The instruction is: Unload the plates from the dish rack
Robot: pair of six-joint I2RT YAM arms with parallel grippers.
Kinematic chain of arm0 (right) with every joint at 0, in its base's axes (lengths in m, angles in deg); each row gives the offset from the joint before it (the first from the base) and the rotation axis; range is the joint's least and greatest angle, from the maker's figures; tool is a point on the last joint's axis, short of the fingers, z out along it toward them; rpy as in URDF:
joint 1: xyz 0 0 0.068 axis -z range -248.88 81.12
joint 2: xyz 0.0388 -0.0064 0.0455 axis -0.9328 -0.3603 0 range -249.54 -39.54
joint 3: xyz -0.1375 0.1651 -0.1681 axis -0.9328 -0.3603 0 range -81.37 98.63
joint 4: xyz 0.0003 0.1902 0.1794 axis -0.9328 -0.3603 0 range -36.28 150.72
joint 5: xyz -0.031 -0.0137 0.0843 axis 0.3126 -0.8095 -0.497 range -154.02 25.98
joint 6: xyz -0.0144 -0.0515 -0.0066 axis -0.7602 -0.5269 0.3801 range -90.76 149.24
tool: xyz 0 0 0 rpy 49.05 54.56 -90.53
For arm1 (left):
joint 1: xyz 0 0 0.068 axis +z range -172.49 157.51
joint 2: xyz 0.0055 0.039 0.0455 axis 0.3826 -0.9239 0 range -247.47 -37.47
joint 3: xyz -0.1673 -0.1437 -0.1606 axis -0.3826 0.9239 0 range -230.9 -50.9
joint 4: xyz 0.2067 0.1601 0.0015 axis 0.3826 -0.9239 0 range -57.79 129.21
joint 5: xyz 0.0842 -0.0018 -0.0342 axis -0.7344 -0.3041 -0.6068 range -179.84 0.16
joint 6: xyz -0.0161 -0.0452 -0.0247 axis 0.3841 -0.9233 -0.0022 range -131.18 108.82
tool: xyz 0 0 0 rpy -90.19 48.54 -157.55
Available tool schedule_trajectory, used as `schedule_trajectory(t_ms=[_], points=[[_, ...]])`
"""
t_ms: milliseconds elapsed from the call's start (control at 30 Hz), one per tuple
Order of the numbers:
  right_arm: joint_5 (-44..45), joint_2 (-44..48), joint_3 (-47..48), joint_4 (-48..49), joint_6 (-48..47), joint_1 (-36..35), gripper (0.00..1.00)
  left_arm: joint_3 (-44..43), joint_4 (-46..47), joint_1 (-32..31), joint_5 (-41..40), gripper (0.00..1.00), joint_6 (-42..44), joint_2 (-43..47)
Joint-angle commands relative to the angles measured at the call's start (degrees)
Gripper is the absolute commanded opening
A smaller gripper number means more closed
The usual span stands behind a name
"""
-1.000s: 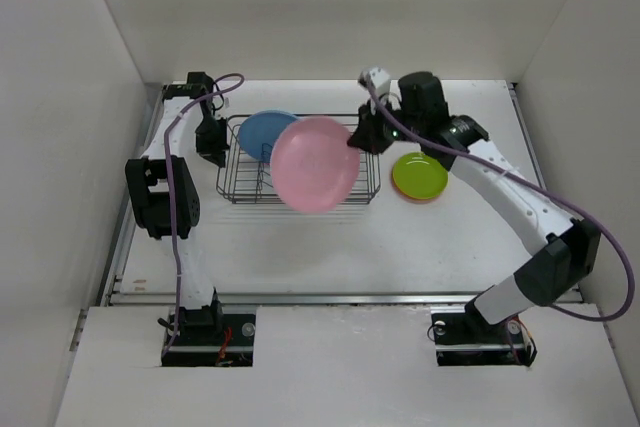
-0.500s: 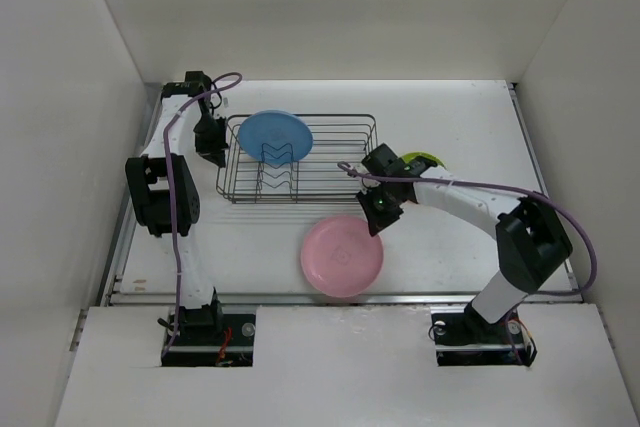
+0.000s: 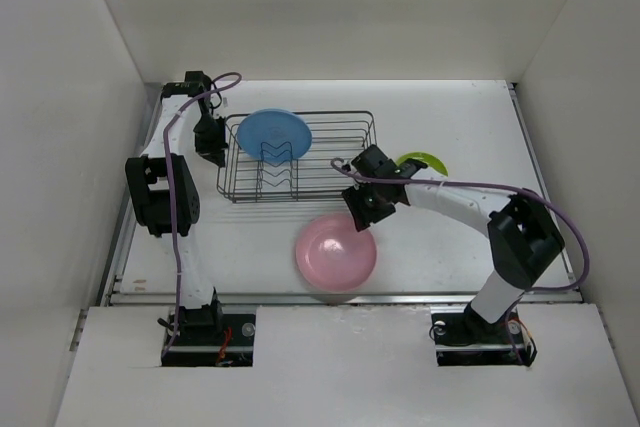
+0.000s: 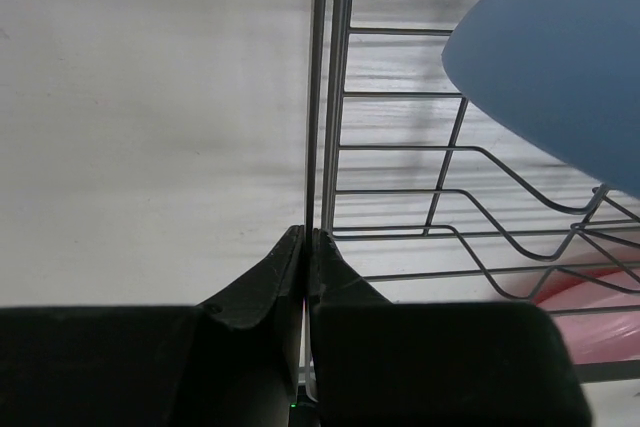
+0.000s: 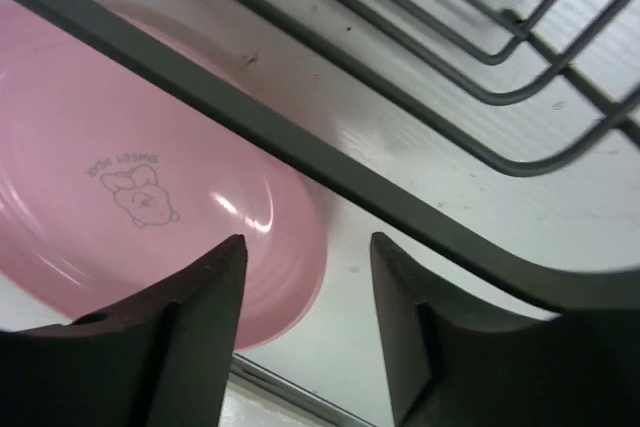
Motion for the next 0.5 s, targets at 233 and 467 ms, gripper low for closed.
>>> schedule_trajectory(t_ms=[233, 467], points=[[-3.77, 3.93, 23.98, -3.35, -7.77, -4.04, 0.66, 0.8, 0.51, 1.6, -2.69, 0.0, -2.23, 1.44], [9.37, -9.85, 44.88, 10.46, -8.92, -3.27, 0.89, -0.25, -0.55, 1.6, -2.69, 0.0, -1.71, 0.91]])
